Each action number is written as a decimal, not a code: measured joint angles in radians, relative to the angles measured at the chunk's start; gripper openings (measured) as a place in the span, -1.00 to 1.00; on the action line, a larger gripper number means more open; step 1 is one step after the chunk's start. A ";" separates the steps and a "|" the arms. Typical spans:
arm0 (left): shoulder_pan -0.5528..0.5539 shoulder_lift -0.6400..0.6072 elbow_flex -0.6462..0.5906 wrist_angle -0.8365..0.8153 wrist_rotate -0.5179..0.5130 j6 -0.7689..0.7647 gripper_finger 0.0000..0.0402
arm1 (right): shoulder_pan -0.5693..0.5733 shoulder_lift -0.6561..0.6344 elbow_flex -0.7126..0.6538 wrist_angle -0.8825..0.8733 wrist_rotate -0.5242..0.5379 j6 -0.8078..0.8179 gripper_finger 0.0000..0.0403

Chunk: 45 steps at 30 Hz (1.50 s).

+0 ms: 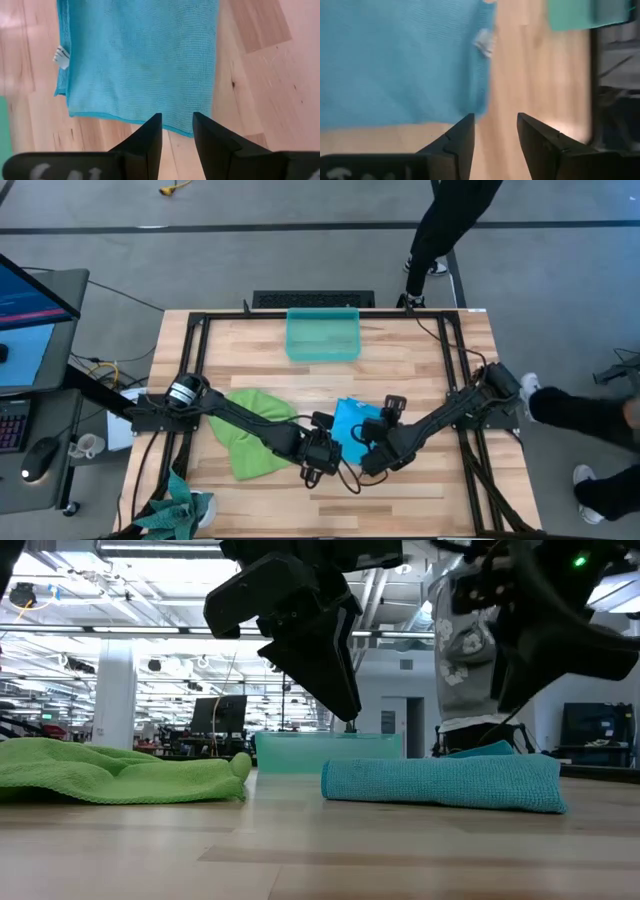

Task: Roll microfiber towels into tight, uniform cylinder then place into a basket
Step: Roll the blue microfiber cloth

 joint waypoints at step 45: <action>0.027 0.159 -0.086 0.669 0.085 0.174 -0.49 | -0.168 -0.509 -0.730 0.986 -0.279 -0.160 -0.51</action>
